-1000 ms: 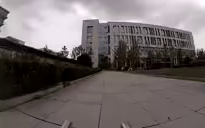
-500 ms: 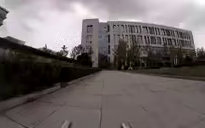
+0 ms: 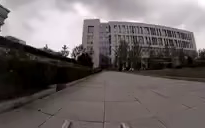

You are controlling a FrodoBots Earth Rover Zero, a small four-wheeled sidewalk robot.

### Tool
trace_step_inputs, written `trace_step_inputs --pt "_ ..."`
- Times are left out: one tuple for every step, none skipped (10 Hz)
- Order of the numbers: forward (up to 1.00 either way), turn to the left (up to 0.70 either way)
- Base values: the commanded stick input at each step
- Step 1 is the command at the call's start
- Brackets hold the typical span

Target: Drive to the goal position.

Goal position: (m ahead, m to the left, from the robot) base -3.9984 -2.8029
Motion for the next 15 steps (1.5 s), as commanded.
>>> trace_step_inputs --pt "1.0 -0.05" --pt "1.0 0.0" --pt "1.0 -0.07" --pt "1.0 -0.03" --pt "1.0 0.0" --pt "1.0 0.0" --pt "1.0 -0.04" --pt "1.0 -0.28" --pt "1.0 0.0" --pt "1.0 0.0" --pt "1.0 -0.04" --pt "1.0 -0.16" --pt "1.0 -0.03" --pt "1.0 0.0" --pt "1.0 -0.03"
